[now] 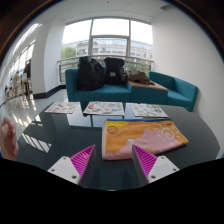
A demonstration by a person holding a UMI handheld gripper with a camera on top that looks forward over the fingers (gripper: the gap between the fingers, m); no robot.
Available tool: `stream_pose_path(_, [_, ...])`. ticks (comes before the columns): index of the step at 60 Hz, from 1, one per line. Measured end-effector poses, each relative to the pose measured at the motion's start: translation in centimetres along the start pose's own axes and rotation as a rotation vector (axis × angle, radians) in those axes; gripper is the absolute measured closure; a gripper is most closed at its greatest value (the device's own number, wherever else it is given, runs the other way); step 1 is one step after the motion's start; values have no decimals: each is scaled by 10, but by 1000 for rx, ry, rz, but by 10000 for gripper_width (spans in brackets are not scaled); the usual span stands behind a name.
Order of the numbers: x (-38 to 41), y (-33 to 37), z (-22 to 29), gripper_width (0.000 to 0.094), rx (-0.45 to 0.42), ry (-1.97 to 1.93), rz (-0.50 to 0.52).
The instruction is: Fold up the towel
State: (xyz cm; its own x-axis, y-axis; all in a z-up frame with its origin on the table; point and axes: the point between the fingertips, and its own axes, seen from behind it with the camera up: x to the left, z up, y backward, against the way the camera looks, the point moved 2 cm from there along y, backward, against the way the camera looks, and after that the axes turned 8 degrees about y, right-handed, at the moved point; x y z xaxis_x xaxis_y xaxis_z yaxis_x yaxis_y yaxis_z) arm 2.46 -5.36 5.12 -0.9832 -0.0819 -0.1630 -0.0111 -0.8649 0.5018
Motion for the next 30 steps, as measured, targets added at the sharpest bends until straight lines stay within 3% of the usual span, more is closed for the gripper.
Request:
stream_pose_path(5, [6, -39, 13, 256, 3, 39, 5])
stream_pose_path(13, [4, -87, 33, 412, 33, 58, 14])
stream_pose_path(23, [16, -112, 12, 578, 140, 48, 45])
stream_pose_path(30, [15, -112, 11, 669, 137, 98, 32])
